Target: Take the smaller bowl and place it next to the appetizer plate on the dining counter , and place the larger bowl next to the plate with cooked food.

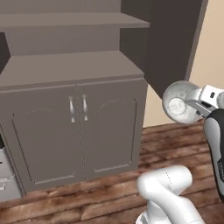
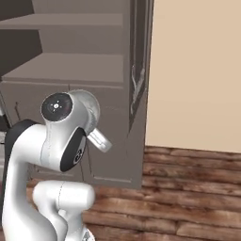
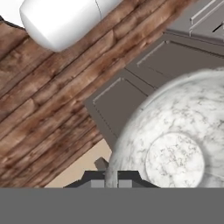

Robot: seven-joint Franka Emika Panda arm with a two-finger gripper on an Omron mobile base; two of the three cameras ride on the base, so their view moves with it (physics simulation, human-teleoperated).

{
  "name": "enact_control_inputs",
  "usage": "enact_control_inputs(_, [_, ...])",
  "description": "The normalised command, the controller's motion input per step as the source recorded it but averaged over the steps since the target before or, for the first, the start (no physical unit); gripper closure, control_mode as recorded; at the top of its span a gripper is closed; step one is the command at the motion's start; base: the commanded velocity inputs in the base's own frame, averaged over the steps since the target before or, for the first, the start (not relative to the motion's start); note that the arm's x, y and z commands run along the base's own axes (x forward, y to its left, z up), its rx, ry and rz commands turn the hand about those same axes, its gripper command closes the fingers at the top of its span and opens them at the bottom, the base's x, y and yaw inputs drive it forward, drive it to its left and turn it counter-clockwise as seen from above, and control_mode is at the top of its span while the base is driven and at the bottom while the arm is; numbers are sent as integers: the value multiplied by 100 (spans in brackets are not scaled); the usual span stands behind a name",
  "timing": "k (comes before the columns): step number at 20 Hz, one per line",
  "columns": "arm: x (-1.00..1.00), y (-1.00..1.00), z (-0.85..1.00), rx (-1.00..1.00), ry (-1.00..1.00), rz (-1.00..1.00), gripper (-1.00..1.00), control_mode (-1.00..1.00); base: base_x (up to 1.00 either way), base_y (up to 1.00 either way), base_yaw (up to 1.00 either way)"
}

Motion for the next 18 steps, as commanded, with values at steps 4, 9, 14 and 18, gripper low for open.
enact_control_inputs(4, [0, 0, 0, 0, 0, 0, 100, 100, -26, -42, 7])
enact_control_inputs(9, [0, 0, 0, 0, 0, 0, 100, 100, 0, -92, 1])
enact_control_inputs(14, [0, 0, 0, 0, 0, 0, 100, 100, -13, -91, 1])
enact_control_inputs(18, [0, 0, 0, 0, 0, 0, 100, 100, -22, -80, 3])
